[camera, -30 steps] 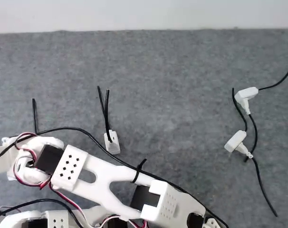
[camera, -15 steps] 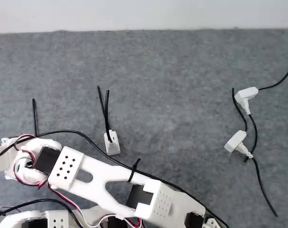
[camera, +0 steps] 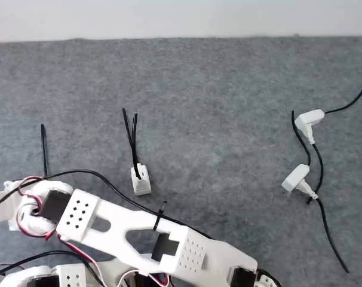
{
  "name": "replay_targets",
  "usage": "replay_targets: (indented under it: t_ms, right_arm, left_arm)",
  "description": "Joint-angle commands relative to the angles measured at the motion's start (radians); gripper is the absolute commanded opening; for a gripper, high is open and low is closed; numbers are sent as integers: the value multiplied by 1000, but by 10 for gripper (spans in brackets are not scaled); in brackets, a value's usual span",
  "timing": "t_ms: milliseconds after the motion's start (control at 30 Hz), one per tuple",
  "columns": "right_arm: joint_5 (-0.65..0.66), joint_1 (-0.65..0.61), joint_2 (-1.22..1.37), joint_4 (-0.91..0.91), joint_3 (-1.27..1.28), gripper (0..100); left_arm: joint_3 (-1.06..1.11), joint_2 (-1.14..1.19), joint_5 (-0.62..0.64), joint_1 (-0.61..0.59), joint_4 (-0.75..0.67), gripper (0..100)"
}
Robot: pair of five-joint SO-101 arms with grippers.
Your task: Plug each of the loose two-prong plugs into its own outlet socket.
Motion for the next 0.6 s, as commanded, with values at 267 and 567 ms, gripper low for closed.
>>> replay_targets:
  t_ms: [267, 567]
  right_arm:
    - [9, 5, 84, 252, -440, 8]
    - [106, 48, 177, 418, -577, 8]
  left_arm:
    - [8, 6, 14, -8, -37, 352]
    - [10, 6, 12, -8, -37, 352]
